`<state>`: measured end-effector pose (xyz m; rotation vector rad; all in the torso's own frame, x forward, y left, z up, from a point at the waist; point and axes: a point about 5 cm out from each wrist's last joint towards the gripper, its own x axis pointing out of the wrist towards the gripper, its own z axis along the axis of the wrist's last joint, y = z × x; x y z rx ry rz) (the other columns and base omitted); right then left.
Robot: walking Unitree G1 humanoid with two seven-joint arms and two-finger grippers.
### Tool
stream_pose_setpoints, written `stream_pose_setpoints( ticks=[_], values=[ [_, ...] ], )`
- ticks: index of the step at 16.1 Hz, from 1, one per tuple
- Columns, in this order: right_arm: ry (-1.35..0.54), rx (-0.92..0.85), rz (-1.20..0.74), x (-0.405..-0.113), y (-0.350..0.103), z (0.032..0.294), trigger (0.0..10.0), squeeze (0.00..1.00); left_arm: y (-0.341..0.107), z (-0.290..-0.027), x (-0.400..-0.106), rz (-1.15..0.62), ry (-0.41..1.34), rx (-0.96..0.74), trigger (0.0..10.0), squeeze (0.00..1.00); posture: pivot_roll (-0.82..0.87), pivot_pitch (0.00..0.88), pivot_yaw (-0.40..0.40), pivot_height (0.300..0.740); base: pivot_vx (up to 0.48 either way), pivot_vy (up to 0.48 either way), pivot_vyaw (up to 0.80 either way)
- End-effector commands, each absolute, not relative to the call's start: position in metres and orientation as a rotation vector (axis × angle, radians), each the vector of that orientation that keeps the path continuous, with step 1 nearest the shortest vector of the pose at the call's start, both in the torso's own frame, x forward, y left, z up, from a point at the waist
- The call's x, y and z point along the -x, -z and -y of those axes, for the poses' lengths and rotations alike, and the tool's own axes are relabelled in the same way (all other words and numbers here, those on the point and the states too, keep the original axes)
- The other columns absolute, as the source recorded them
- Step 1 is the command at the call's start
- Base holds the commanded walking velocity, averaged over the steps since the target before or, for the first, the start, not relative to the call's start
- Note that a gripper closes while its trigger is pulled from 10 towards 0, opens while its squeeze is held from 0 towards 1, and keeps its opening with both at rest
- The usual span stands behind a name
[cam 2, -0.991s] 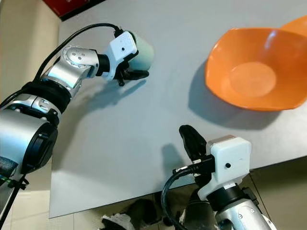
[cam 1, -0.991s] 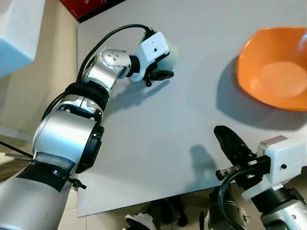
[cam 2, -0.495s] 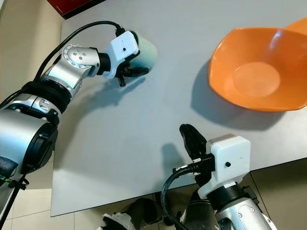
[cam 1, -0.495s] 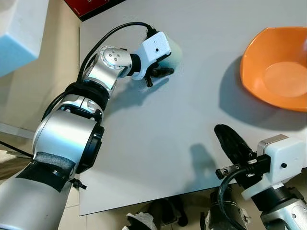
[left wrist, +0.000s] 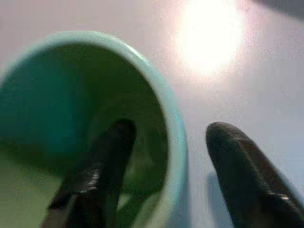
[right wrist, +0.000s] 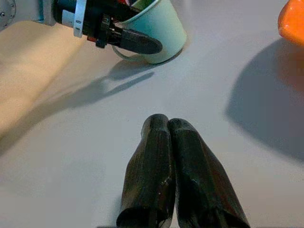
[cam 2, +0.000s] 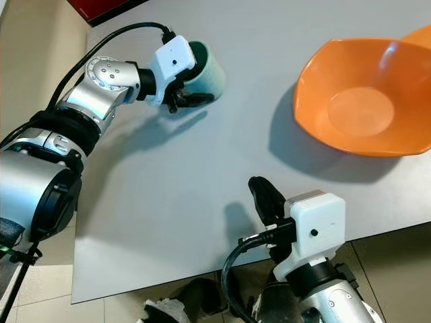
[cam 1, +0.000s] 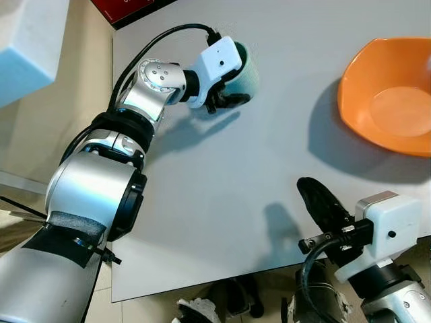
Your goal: Setting the table
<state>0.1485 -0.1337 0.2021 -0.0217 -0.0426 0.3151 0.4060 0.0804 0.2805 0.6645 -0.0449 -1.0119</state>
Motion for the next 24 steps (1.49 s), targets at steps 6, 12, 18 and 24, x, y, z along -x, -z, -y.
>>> stream_pose_setpoints(
  ticks=[6,12,18,24],
  values=[
    [-0.344,0.0,0.038,-0.144,-0.203,0.124,10.0,0.0,-0.308,-0.083,-0.407,0.139,0.973,-0.641,10.0,1.0,-0.46,0.301,0.4,0.74,0.0,0.0,0.0],
    [-0.343,0.002,0.038,-0.145,-0.203,0.122,10.0,0.0,-0.297,-0.085,-0.408,0.086,0.967,-0.694,0.0,0.0,-0.46,0.305,0.4,0.74,0.0,0.0,0.0],
    [-0.348,-0.001,0.035,-0.145,-0.203,0.121,10.0,0.0,-0.277,-0.089,-0.409,-0.037,0.97,-0.617,0.0,0.0,-0.45,0.313,0.4,0.74,0.0,0.0,0.0],
    [-0.346,0.001,0.03,-0.145,-0.202,0.121,10.0,0.0,-0.273,-0.084,-0.408,-0.015,0.989,-0.626,0.0,0.0,-0.45,0.321,0.4,0.74,0.0,0.0,0.0]
  ],
)
